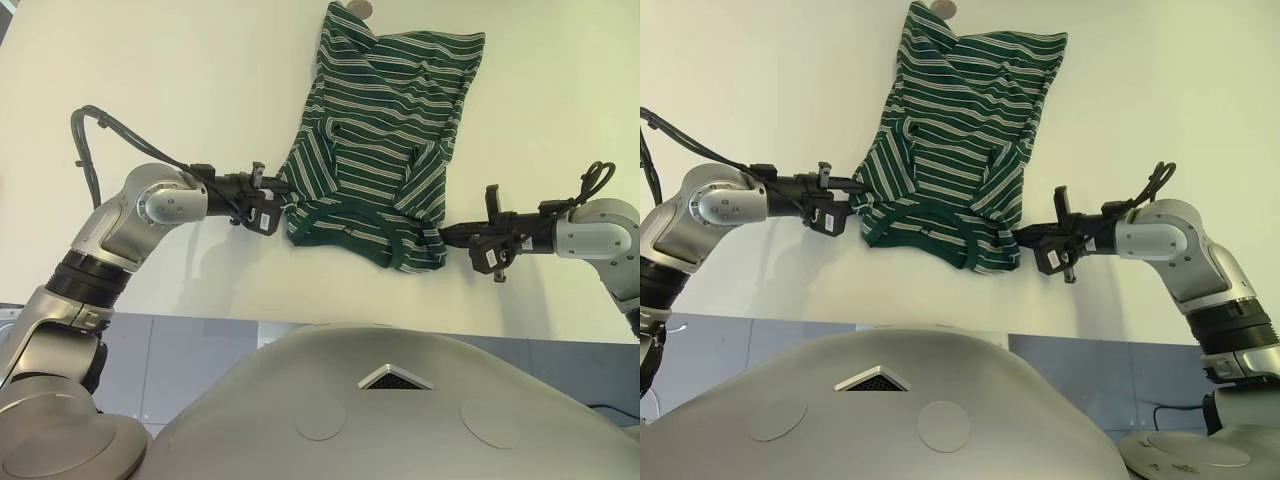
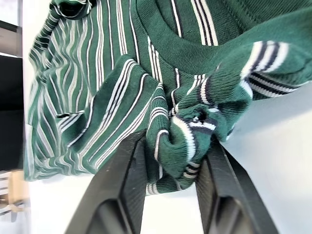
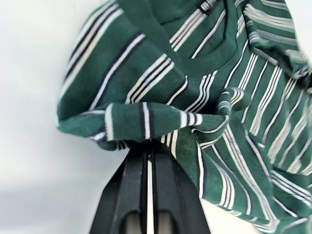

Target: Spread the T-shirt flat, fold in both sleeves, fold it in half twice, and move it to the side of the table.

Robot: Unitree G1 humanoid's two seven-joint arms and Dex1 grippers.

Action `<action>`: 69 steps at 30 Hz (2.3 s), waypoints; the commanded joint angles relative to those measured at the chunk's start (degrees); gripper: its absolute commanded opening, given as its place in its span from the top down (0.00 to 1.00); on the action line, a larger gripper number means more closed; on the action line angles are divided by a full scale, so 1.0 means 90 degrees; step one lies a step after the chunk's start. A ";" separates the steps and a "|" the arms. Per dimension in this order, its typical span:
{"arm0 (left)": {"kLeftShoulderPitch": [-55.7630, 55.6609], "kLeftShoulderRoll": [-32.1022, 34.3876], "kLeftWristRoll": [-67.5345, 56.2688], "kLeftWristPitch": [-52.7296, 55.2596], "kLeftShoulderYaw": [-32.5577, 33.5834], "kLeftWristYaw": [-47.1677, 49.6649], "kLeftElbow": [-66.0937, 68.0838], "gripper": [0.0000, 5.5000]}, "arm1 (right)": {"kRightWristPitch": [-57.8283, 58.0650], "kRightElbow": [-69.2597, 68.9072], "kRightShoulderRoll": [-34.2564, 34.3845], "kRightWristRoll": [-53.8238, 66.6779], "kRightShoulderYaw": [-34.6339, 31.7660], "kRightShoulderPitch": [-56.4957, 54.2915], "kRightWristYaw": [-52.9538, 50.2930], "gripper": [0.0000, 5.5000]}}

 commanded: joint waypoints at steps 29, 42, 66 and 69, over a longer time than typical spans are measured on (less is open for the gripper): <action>-0.4895 -0.3936 -0.3564 0.4083 0.3019 0.1782 0.7113 0.89 | 0.6535 0.6657 0.2732 0.3170 -0.2055 -0.5432 -0.1684 1.00; -0.3133 -0.3525 -0.1192 0.1864 0.1242 0.1656 0.4821 1.00 | 0.4188 0.6406 0.3061 0.1495 -0.1700 -0.5522 -0.2142 1.00; -0.1846 -0.0633 0.0530 -0.0937 0.0867 0.3501 0.2549 0.88 | 0.5846 -0.0730 0.1941 0.1860 -0.0736 -0.2332 -0.0003 0.79; -0.0327 0.0301 0.0434 -0.1247 0.1213 0.3029 0.1225 0.76 | 0.4063 -0.0473 0.1171 0.1062 -0.0668 -0.1513 0.0179 0.66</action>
